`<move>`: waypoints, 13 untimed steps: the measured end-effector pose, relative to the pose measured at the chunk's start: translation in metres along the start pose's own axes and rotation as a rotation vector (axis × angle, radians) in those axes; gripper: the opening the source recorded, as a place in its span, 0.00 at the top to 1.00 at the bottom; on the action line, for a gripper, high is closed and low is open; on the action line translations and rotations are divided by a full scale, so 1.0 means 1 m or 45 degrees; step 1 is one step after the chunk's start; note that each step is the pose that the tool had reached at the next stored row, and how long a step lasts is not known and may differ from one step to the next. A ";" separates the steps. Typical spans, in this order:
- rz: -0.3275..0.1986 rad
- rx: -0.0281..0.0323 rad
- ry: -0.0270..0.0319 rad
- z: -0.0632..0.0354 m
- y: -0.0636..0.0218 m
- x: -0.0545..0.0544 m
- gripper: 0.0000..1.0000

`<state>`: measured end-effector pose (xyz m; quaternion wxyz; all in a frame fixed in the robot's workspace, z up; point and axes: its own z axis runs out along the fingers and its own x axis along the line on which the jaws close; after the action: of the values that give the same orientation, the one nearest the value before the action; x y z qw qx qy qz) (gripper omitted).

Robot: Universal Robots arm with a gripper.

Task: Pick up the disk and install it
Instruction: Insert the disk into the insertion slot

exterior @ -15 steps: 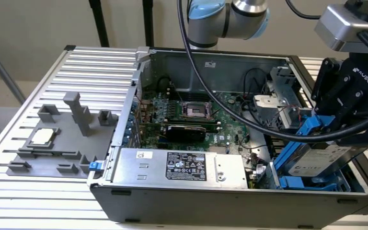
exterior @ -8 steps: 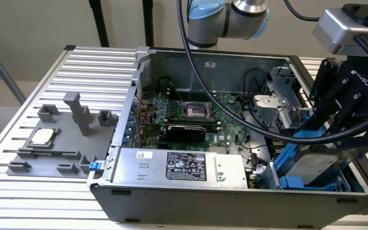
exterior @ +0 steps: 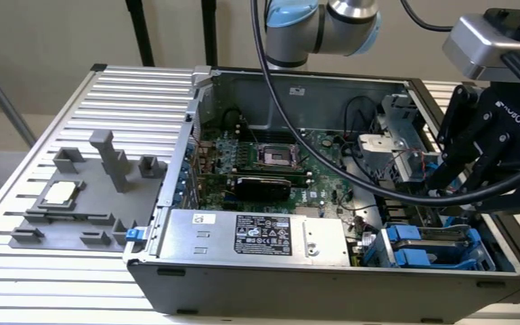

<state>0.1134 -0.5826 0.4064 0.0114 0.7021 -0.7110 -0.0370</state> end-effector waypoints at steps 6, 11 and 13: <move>0.000 0.0000 -0.0018 -0.0007 -0.0096 0.000 0.62; 0.000 0.0000 -0.0054 -0.0012 -0.0144 0.000 0.80; 0.000 -0.0001 -0.0057 -0.0011 -0.0144 0.000 0.86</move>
<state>0.1279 -0.5824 0.4065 0.0099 0.7020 -0.7110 -0.0387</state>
